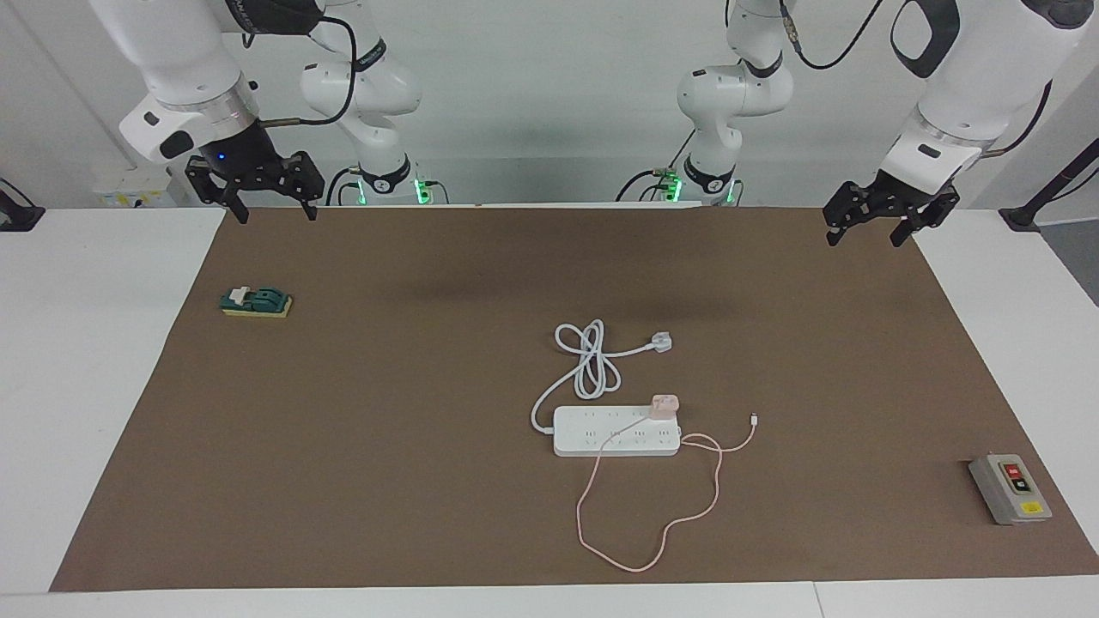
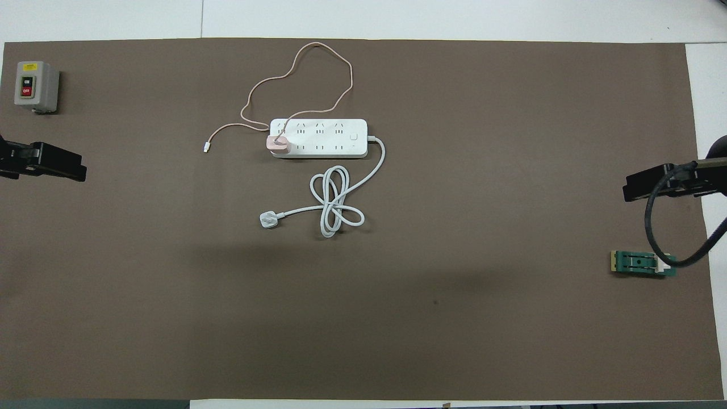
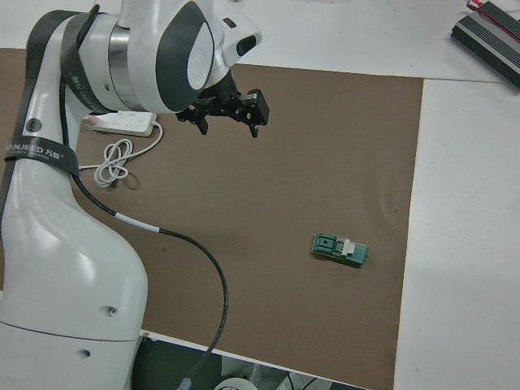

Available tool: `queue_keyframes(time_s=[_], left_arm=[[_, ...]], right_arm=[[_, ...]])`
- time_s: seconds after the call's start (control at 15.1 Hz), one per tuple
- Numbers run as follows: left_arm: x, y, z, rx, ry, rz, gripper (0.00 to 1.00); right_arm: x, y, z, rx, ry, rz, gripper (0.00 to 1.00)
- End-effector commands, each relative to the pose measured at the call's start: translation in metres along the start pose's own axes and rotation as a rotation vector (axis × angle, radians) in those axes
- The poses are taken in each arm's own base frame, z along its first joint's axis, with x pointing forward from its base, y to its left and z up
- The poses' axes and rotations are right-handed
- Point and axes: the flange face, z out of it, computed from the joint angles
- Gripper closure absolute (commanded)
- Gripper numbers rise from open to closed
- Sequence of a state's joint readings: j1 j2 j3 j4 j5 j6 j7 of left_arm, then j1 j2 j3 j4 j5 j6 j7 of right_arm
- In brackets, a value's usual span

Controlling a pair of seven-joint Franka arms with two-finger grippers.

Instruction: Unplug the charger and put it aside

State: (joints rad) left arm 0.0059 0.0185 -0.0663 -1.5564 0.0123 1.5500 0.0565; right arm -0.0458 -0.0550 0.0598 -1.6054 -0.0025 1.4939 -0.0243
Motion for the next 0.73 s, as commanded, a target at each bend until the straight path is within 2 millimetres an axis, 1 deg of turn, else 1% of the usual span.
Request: queue_keyframes(time_s=[0.0, 0.46, 0.53, 0.66], left_arm=[[0.000, -0.001, 0.001, 0.014, 0.020, -0.015, 0.00], [0.002, -0.002, 0.001, 0.012, 0.046, -0.036, 0.00], [0.002, -0.003, 0.008, 0.007, 0.049, -0.076, 0.00], [-0.001, -0.004, 0.015, -0.014, 0.050, -0.217, 0.00]], right_arm=[[-0.005, 0.000, 0.000, 0.019, 0.011, -0.004, 0.00], [-0.006, 0.000, 0.000, 0.021, 0.010, -0.004, 0.00], [-0.005, 0.000, 0.000, 0.019, 0.011, -0.004, 0.00], [-0.005, 0.000, -0.001, 0.021, 0.013, -0.004, 0.00]])
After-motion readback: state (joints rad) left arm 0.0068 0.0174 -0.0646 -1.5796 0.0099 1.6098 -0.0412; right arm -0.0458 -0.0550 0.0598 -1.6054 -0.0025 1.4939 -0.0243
